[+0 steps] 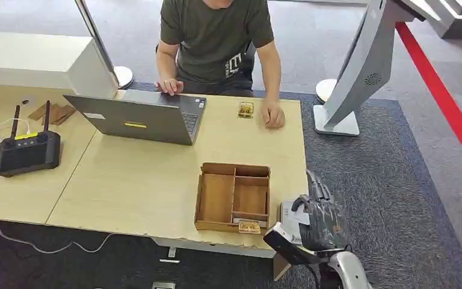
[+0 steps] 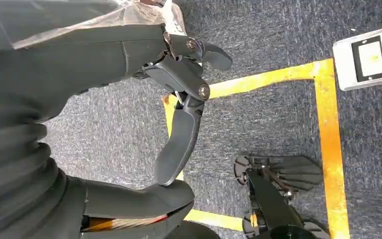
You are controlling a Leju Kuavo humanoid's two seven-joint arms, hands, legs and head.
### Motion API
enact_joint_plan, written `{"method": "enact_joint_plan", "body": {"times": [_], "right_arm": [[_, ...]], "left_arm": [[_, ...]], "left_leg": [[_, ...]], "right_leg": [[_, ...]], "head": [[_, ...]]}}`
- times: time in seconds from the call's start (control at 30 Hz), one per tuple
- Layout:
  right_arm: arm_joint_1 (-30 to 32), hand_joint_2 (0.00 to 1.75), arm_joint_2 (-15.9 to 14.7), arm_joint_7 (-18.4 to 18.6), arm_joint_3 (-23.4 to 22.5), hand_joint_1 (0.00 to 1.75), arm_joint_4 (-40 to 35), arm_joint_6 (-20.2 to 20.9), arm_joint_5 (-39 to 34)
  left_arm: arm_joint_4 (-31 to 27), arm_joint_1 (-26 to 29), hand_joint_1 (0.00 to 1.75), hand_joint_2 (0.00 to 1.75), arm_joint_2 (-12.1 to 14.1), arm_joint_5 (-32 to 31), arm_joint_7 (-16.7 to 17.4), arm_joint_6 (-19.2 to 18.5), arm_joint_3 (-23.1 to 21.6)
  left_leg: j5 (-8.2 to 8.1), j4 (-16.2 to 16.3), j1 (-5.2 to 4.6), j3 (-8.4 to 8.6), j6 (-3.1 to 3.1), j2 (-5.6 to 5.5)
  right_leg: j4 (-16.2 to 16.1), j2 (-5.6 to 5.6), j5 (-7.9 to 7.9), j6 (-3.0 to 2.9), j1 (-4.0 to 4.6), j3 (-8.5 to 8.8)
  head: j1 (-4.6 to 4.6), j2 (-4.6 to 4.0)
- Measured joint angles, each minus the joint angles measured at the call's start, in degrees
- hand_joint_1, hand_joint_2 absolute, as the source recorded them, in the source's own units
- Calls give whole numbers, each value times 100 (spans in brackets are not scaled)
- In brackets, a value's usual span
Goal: Pass the card to the sensor for recognition and then transmit it.
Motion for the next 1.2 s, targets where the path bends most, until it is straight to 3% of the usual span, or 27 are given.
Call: {"method": "enact_joint_plan", "body": {"times": [0.3,0.8,1.2], "right_arm": [[-7,175,330,-363,-153,175,1092,135,-210],[-27,175,513,-406,-321,175,1562,135,-133],[-188,175,721,-728,-378,175,2070,385,-157]], "left_arm": [[0,-14,0,175,0,-6,17,-31,0],[0,-18,0,175,0,15,28,-31,0],[0,-21,0,175,0,94,118,17,2]], "left_leg": [[0,0,0,-2,0,-1],[0,0,0,-2,0,0],[0,0,0,1,0,0]], "right_leg": [[1,0,0,0,0,-1],[1,0,0,0,0,-1],[1,0,0,0,1,0]], "head": [[-2,0],[0,0],[-2,0]]}}
